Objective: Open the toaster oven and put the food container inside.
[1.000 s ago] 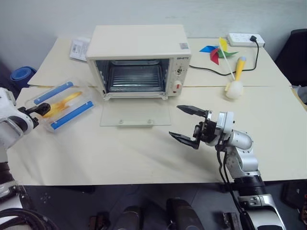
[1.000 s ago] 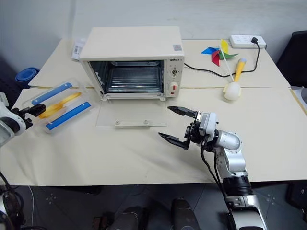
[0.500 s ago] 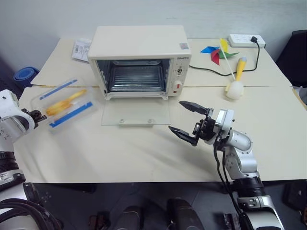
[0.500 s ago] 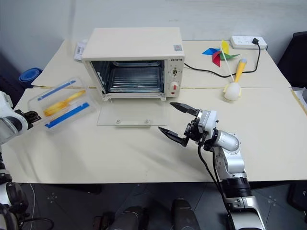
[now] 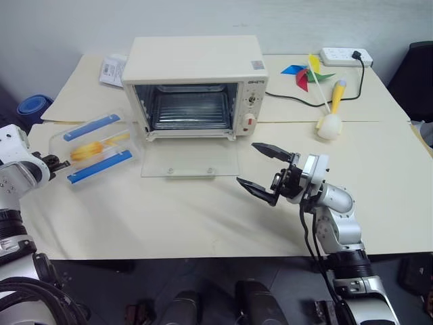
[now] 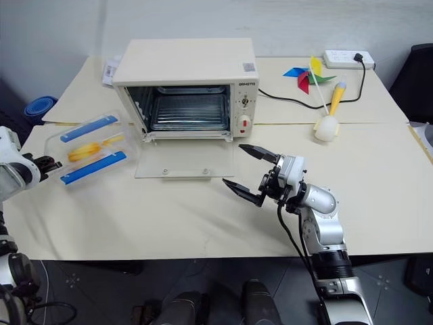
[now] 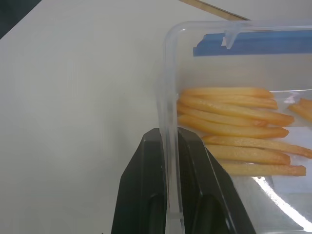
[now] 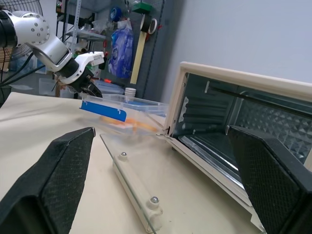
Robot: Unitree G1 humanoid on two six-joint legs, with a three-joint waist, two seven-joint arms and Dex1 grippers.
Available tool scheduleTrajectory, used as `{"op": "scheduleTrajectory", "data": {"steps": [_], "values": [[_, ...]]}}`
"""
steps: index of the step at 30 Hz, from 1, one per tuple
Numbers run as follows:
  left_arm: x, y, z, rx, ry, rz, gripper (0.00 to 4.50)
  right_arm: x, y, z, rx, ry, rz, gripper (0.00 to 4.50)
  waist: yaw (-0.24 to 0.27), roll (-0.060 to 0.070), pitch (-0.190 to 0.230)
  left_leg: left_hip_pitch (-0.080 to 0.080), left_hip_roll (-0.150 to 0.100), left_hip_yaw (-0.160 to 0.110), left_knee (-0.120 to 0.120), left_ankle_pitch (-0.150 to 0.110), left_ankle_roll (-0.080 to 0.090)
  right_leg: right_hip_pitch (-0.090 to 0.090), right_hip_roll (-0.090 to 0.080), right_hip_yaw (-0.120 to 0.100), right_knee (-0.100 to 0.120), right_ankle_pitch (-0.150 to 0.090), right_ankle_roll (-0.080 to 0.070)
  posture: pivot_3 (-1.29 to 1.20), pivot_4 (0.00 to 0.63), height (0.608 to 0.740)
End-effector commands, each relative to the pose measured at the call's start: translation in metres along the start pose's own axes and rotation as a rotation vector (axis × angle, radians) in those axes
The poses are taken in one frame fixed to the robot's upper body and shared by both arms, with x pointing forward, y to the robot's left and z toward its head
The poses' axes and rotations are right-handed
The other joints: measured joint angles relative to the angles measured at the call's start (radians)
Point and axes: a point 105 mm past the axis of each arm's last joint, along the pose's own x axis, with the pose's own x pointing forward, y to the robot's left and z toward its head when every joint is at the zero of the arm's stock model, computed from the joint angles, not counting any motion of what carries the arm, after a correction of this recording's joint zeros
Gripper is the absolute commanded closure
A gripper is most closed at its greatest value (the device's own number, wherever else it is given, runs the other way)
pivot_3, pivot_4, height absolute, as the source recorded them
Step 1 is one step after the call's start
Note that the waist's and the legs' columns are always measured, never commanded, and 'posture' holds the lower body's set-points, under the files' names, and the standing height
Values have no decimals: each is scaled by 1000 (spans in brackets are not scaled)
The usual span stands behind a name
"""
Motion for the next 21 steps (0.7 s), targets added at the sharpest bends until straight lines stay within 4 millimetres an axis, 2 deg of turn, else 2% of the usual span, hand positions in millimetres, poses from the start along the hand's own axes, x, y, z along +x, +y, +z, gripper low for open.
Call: {"op": "scheduleTrajectory", "data": {"steps": [1, 4, 7, 9, 13, 16, 19, 21], "values": [[-33, -15, 43, 146, -82, -94, 4447, -6, -3, 9, -33, -1, -9, 0, 0, 0, 0, 0, 0, 0, 0, 0, 0, 0, 0, 0, 0, 0, 0, 0, 150, 740], [-46, -30, 50, 210, -62, -153, 4447, -14, -4, 8, -36, 21, -20, 0, 2, 0, 0, -1, -1, 0, -1, -1, 1, 0, -1, 0, -1, 0, 0, 0, 150, 740], [-50, -52, 45, 270, -30, -220, 4447, -18, -4, 8, -40, 34, -28, 0, 7, 0, 0, -1, -1, 0, 0, -1, 1, 1, -1, 0, -1, 0, 0, 0, 150, 740], [-51, -82, 37, 293, -11, -307, 4447, -22, -4, 8, -45, 44, -41, 0, 17, 0, 0, -1, -1, 0, 1, -1, 1, 1, -1, 0, -1, 0, 0, 0, 150, 740], [-44, -119, 26, 294, -5, -381, 4447, -24, -3, 9, -49, 48, -63, 0, 66, 0, 1, -3, -2, -4, 4, -1, 2, 1, -1, 0, -2, 0, 0, 0, 150, 740], [-42, -146, 12, 300, 21, -462, 4447, -24, 0, 9, -48, 50, -70, 0, 98, 0, 1, -15, -5, -18, 16, -1, 2, 0, 0, 1, -3, 0, 0, 0, 150, 740], [-45, -160, 0, 320, 50, -507, 4447, -26, 2, 10, -50, 52, -80, 0, 89, 0, 0, -17, -10, -23, 18, -2, 4, 1, -1, 2, -1, 0, 0, 0, 150, 740], [-46, -164, -1, 307, 43, -510, 4447, -27, 2, 11, -53, 55, -89, 0, 73, 0, 0, -18, -10, -23, 17, -2, 4, 0, -1, 2, -1, 0, 0, 0, 150, 740]]}}
